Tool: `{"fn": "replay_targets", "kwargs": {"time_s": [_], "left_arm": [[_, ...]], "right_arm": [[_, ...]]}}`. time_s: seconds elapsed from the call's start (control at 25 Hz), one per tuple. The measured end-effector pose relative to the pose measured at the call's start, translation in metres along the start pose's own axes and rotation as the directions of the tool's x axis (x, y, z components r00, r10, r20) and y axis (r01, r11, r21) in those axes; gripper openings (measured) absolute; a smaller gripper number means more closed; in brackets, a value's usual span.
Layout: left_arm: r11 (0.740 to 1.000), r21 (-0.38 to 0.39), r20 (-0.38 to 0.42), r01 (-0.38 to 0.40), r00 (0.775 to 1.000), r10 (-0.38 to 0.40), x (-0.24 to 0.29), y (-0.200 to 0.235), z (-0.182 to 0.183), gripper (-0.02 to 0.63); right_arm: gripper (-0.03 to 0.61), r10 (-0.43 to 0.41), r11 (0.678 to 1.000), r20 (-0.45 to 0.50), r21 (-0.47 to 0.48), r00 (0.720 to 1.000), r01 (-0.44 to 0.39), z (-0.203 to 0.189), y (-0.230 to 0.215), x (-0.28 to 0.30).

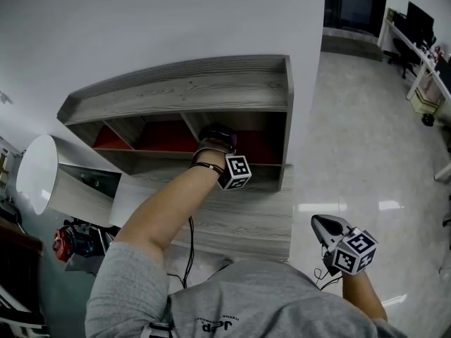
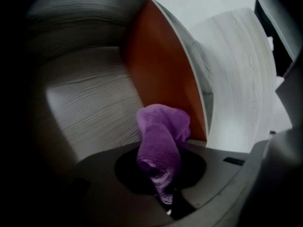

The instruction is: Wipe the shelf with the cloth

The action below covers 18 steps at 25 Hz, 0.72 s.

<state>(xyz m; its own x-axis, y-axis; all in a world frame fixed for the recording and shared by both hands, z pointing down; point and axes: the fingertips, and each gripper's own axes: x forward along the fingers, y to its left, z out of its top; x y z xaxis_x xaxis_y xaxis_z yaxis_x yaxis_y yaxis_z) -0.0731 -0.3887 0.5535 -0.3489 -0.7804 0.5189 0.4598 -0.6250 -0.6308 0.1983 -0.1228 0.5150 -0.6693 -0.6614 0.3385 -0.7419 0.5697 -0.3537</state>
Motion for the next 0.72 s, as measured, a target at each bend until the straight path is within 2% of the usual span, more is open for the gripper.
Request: {"fn": "replay_targets", "kwargs": {"time_s": [0.04, 0.08, 0.12, 0.2, 0.24, 0.28, 0.32, 0.36, 0.44, 0.52, 0.6, 0.72], "left_arm": [[0.995, -0.076, 0.025, -0.066, 0.997, 0.068, -0.018, 0.014, -0.006, 0.067], [0.977, -0.154, 0.037, -0.145, 0.988, 0.152, -0.039, 0.031, -0.015, 0.067], [0.947, -0.229, 0.038, -0.226, 0.97, 0.241, -0.061, 0.048, -0.028, 0.066], [0.852, -0.356, 0.002, -0.384, 0.911, 0.412, -0.101, 0.081, -0.059, 0.065], [0.8, -0.385, -0.039, -0.461, 0.874, 0.484, -0.116, 0.095, -0.076, 0.064], [0.761, -0.389, -0.081, -0.519, 0.842, 0.533, -0.126, 0.105, -0.092, 0.064], [0.741, -0.38, -0.113, -0.554, 0.823, 0.557, -0.131, 0.11, -0.103, 0.064], [0.735, -0.367, -0.132, -0.571, 0.814, 0.566, -0.133, 0.111, -0.109, 0.065], [0.739, -0.329, -0.151, -0.588, 0.805, 0.574, -0.129, 0.108, -0.112, 0.066], [0.762, -0.275, -0.155, -0.587, 0.809, 0.567, -0.116, 0.1, -0.107, 0.068], [0.814, -0.209, -0.138, -0.543, 0.84, 0.525, -0.095, 0.081, -0.092, 0.071], [0.893, -0.134, -0.093, -0.429, 0.903, 0.42, -0.061, 0.038, -0.059, 0.072]], "right_arm": [[0.021, 0.001, 1.0, 0.0, -0.003, 1.0, -0.001, 0.001, 0.0, 0.0], [0.021, 0.003, 1.0, -0.001, -0.007, 1.0, -0.003, 0.002, 0.001, 0.002], [0.021, 0.006, 1.0, -0.002, -0.012, 1.0, -0.006, 0.004, 0.002, 0.003], [0.021, 0.016, 1.0, -0.003, -0.022, 1.0, -0.016, 0.008, 0.006, 0.008], [0.021, 0.023, 0.999, -0.003, -0.027, 1.0, -0.023, 0.01, 0.01, 0.01], [0.021, 0.03, 0.999, -0.004, -0.034, 1.0, -0.03, 0.012, 0.013, 0.012], [0.021, 0.037, 0.998, -0.006, -0.041, 0.999, -0.038, 0.014, 0.017, 0.014], [0.021, 0.043, 0.998, -0.008, -0.047, 0.999, -0.044, 0.015, 0.019, 0.016], [0.021, 0.05, 0.997, -0.013, -0.055, 0.999, -0.051, 0.016, 0.023, 0.018], [0.021, 0.05, 0.997, -0.018, -0.058, 0.999, -0.051, 0.017, 0.022, 0.019], [0.021, 0.044, 0.997, -0.016, -0.057, 0.999, -0.045, 0.018, 0.021, 0.02], [0.021, 0.031, 0.998, -0.011, -0.054, 0.999, -0.031, 0.019, 0.017, 0.019]]}}
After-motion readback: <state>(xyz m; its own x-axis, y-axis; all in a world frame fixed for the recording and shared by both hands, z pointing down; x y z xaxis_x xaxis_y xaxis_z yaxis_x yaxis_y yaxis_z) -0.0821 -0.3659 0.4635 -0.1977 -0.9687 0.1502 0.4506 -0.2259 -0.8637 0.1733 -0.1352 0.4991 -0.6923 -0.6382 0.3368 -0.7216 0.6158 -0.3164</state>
